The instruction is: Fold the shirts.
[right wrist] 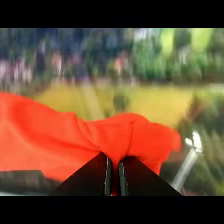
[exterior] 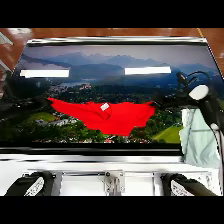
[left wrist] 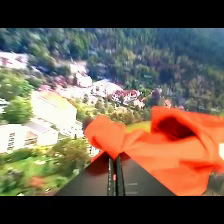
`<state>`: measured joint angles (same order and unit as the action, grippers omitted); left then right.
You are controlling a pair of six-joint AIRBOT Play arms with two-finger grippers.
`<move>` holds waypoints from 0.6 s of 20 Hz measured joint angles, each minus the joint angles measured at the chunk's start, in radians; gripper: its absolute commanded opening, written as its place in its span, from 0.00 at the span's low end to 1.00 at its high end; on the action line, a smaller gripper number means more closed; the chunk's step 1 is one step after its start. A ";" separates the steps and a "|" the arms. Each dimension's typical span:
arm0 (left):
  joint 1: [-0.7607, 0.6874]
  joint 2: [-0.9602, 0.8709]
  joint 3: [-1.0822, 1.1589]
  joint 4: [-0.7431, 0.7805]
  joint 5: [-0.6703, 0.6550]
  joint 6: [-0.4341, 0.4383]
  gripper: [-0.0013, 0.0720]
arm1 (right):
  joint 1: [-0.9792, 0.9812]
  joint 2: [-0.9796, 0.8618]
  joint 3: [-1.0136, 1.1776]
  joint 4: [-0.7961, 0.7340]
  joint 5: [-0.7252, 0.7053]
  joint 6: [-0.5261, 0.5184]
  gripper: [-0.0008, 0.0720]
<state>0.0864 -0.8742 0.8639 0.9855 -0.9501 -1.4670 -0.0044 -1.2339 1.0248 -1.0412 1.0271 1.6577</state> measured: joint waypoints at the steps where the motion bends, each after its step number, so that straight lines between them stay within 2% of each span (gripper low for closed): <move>1: -0.030 -0.038 -0.003 -0.001 0.024 0.000 0.07 | 0.000 -0.051 0.000 0.028 -0.053 0.001 0.43; 2: -0.058 -0.071 -0.004 -0.002 0.043 0.000 0.07 | 0.000 -0.095 0.000 0.050 -0.094 0.003 0.92; 3: -0.084 -0.100 -0.005 -0.002 0.059 0.000 0.07 | 0.000 -0.130 -0.001 0.074 -0.130 -0.006 0.96; 7: -0.154 -0.165 -0.007 -0.003 0.087 0.000 0.07 | -0.043 -0.170 0.019 0.094 -0.133 -0.118 0.96; 12: -0.174 -0.183 -0.007 -0.002 0.098 0.000 0.07 | -0.132 -0.153 -0.005 -0.013 0.109 -0.191 0.96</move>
<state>-0.0875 -1.0573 0.8570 0.9833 -0.8516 -1.4670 -0.1364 -1.3872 1.0199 -1.0546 1.1358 1.4666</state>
